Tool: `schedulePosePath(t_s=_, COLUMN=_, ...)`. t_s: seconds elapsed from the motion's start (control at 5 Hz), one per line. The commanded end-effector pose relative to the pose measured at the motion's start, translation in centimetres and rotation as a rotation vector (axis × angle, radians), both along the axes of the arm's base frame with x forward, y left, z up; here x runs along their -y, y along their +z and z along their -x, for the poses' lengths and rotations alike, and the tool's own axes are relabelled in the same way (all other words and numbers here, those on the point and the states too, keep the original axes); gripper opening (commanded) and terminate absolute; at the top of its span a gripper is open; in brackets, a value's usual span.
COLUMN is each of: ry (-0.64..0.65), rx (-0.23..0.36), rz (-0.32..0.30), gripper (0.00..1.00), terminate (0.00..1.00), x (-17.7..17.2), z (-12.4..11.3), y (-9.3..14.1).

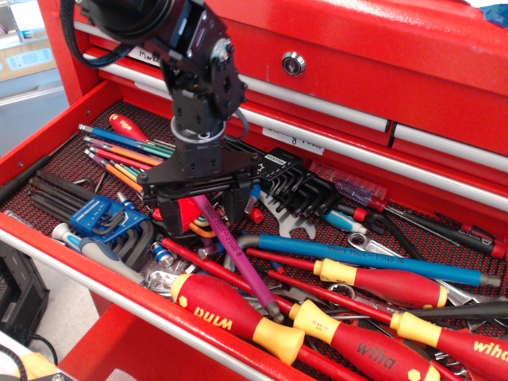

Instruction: Pick up violet Allen key

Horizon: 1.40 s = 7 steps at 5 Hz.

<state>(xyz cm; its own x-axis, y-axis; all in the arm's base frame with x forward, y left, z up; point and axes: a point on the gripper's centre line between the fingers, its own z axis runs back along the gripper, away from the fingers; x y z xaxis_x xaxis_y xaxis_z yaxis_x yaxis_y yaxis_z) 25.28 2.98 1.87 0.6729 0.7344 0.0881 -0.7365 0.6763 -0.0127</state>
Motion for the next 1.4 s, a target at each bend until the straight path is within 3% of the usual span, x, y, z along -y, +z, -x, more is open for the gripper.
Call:
schedulePosePath(t_s=0.0, ry=-0.034, rx=0.038, rz=0.019, gripper=1.00, terminate=0.00, x=0.3, z=-0.2, y=-1.5)
schedulePosePath(t_s=0.2, ry=-0.021, rx=0.038, rz=0.024, gripper=0.00, terminate=0.00, x=0.8, z=-0.1, y=-2.5)
schedulePosePath(t_s=0.8, ry=-0.035, rx=-0.030, rz=-0.003, gripper=0.00, terminate=0.00, x=1.0, z=-0.2, y=-0.6)
schedulePosePath(t_s=1.2, ry=-0.120, rx=-0.023, rz=-0.105, gripper=0.00, terminate=0.00, x=-0.2, z=0.3, y=4.6)
